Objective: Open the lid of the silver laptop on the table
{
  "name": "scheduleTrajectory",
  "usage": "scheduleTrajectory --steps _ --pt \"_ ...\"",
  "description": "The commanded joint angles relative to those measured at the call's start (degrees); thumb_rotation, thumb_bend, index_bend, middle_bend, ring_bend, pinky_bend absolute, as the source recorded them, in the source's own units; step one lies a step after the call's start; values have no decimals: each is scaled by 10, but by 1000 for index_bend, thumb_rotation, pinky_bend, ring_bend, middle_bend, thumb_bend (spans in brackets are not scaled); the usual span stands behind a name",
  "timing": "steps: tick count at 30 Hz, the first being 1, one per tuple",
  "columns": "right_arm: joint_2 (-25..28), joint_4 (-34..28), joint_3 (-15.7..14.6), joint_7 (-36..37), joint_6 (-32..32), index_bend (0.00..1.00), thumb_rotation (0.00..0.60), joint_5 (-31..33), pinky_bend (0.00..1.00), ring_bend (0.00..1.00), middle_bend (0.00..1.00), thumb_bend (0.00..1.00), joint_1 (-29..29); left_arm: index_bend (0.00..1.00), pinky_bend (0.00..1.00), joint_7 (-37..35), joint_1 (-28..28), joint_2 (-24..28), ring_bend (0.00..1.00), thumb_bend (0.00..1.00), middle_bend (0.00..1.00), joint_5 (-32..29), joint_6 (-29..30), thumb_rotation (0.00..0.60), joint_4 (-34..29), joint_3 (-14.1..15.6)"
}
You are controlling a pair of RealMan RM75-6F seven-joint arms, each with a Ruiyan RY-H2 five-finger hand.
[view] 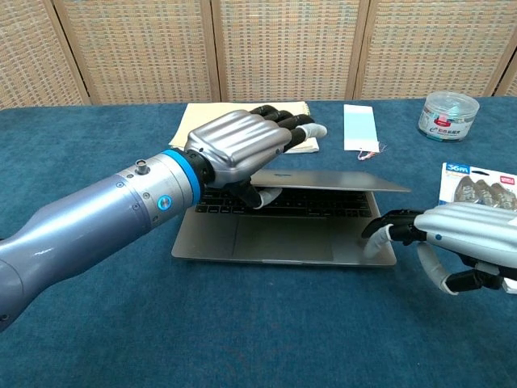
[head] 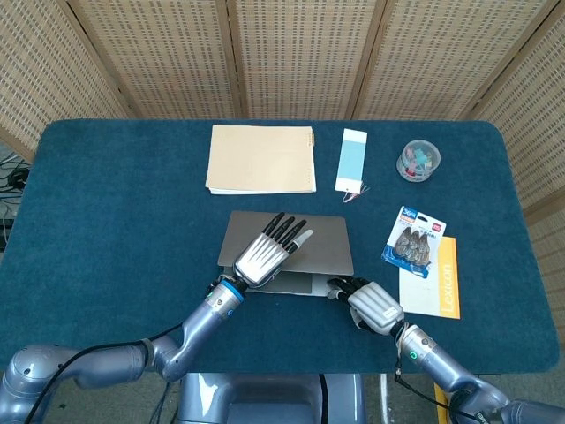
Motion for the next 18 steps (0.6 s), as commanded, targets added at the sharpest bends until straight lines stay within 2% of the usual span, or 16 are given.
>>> scheduleTrajectory --steps 1,6,18 --pt "-8 3 5 2 -9 247 600 18 246 102 142 1000 4 0 0 -2 -1 4 0 490 0 1 1 600 -2 2" --pt "-19 5 6 -38 -15 247 600 33 246 102 134 1000 9 0 0 -9 -3 8 0 493 0 0 3 600 -5 5" --pt "-46 -12 26 -198 -36 247 600 120 246 102 134 1000 11 0 0 -16 -8 9 0 507 0 -11 8 600 -7 3"
